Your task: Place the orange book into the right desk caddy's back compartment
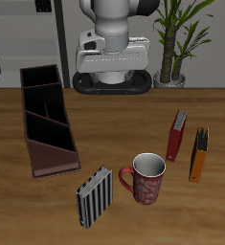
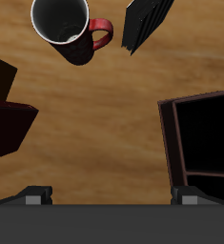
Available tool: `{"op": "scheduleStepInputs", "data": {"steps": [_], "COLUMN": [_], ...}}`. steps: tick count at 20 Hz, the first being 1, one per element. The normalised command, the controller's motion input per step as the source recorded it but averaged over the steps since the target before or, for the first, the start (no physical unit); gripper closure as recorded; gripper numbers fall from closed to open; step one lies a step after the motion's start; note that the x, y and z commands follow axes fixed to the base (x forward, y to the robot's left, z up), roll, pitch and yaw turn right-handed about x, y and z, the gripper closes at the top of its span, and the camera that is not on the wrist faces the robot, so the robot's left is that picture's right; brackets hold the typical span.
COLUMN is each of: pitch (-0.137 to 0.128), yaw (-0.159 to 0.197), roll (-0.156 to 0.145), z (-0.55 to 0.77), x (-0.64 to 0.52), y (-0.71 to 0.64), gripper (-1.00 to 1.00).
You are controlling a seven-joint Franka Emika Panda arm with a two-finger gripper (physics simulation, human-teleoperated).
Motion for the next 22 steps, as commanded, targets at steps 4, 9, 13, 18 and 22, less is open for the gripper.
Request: {"op": "scheduleStepInputs", "data": {"steps": [4,9,13,18,22], "pitch": [-0.016,-0.017,0.004,-0.024,-0.024], "yaw": [0.015,0.000,-0.012,-0.093,0.016], "roll": [-0.023,-0.010,-0.024,-0.043,0.043], "z": [0.03,0.03,-0.03,0.02,0.04], "x": [0.13,0.08,0.09,-0.11,-0.12], "y": [-0.15,-0.08,0.00,0.53,0.75], "gripper": [-1.00,-1.00,-1.00,-1.00,-1.00]}}
